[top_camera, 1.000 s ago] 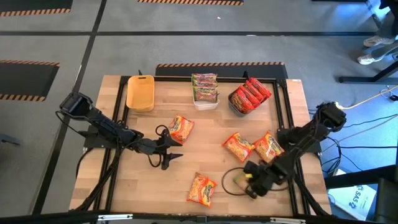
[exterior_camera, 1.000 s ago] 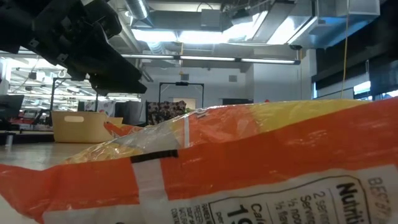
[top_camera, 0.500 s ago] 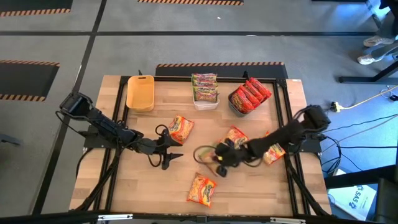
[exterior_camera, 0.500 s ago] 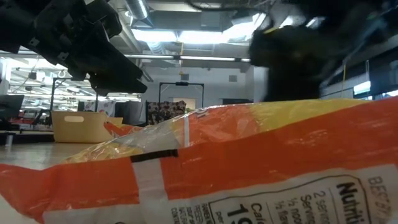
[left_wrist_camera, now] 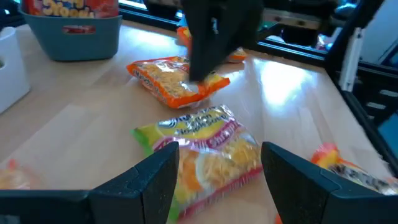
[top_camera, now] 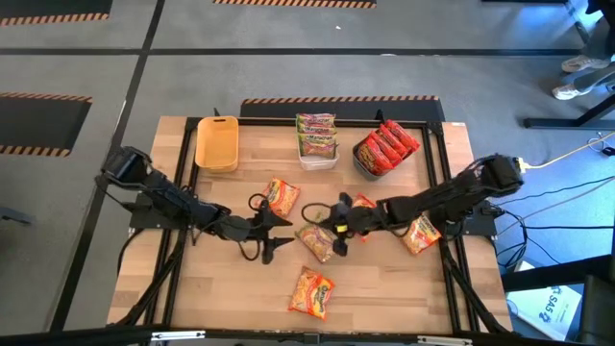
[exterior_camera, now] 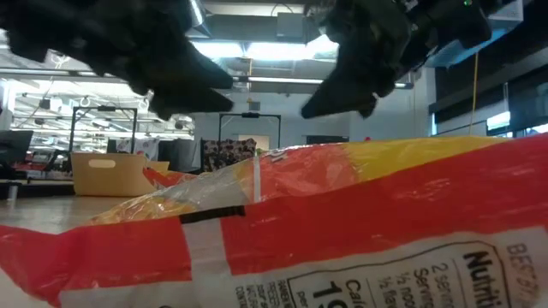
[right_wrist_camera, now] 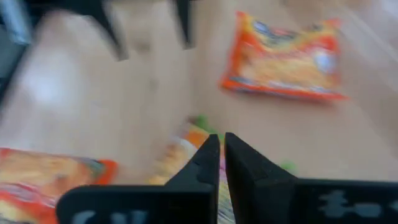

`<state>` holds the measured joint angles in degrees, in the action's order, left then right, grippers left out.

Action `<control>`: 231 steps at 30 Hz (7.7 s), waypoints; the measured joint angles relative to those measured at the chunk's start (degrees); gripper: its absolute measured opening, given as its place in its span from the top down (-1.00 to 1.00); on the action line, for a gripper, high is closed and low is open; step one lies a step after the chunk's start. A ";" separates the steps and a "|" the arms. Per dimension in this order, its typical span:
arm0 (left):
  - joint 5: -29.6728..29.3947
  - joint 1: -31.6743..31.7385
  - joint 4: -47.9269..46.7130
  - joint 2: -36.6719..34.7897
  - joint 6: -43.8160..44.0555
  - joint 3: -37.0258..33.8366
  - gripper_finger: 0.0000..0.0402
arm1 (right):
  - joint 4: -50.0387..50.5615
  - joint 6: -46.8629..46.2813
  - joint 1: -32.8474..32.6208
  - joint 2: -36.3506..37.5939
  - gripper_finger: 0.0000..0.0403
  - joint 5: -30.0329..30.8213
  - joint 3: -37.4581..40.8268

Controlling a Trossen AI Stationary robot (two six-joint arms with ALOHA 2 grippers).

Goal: Sort Maruchan noodles
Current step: Put the green noodle pack into the white bin, then put the orange noodle pack into the yellow bin

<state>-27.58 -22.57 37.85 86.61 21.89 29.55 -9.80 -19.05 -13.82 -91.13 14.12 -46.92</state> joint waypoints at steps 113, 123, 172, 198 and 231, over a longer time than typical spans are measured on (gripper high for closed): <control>-1.89 -8.37 -38.12 -0.77 -3.14 8.70 -0.11 | -5.88 -15.23 8.89 -2.40 0.34 -15.92 -1.16; 6.84 -2.15 -25.96 -14.93 -8.02 -4.95 -0.11 | 6.66 11.46 24.94 5.20 0.41 -16.17 -8.72; 22.63 26.09 -21.84 -20.68 -23.61 -9.47 -0.11 | 40.44 44.97 41.44 -16.77 -0.35 -23.17 -34.99; 20.95 22.99 -31.93 -18.18 -10.35 -9.42 -0.11 | 19.04 30.64 20.77 -27.63 0.16 -10.67 -33.58; 36.81 47.06 -47.97 -15.76 -9.11 0.85 -0.25 | 25.27 29.50 19.02 -27.25 -0.51 -17.33 -33.61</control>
<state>9.23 24.49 -10.11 70.85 12.79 30.40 15.46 10.44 5.19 -118.37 -3.21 -80.52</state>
